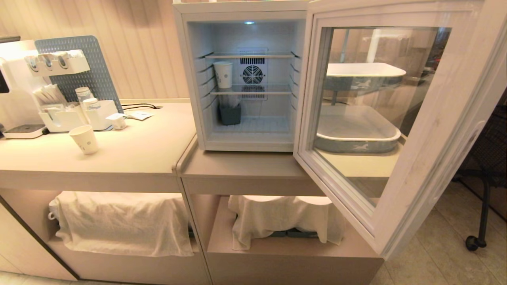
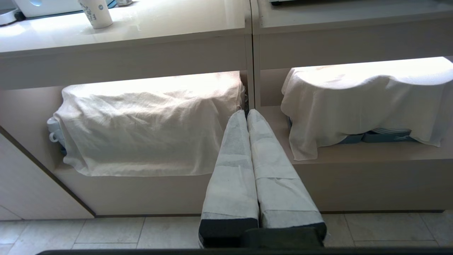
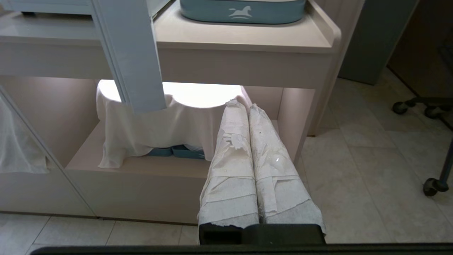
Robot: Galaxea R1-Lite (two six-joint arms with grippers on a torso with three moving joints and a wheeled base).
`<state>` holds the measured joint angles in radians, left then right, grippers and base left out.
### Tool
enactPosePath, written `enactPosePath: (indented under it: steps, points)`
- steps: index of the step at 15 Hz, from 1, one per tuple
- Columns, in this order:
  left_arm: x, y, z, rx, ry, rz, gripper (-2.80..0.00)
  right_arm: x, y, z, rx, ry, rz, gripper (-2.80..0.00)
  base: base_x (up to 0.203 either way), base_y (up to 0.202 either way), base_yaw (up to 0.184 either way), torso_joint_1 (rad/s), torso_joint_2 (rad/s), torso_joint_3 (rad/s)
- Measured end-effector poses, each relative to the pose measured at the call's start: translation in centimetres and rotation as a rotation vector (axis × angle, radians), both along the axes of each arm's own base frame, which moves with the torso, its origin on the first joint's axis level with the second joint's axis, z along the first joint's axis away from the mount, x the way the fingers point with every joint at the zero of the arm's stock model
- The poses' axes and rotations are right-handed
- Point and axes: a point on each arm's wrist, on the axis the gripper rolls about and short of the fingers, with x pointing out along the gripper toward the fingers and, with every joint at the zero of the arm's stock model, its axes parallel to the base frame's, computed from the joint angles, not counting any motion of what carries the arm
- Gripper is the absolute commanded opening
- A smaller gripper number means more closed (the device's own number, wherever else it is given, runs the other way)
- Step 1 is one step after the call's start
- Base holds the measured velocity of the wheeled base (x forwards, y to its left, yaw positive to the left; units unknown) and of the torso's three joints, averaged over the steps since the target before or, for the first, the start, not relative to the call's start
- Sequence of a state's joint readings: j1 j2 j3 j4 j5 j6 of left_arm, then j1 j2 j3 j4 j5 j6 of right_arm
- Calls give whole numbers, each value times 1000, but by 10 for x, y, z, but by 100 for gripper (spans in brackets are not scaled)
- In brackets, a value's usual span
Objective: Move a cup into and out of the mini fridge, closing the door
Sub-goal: Put the paper cup in the freezer
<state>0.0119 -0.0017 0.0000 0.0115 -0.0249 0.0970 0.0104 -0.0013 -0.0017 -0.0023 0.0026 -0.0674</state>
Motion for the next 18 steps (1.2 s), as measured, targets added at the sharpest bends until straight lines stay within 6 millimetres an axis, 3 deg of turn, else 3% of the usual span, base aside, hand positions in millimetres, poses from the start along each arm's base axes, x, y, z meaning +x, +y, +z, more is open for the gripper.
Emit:
enactPosePath:
  steps: [5, 18]
  points:
    - [0, 0, 0, -14, -1, -5, -280, 0, 0, 0, 1, 1, 0, -280, 1, 44, -2, 1, 2, 0]
    - [0, 0, 1, -56, -5, 1, -280, 0, 0, 0, 1, 0, -1, -280, 0, 193, 0, 3, 2, 3]
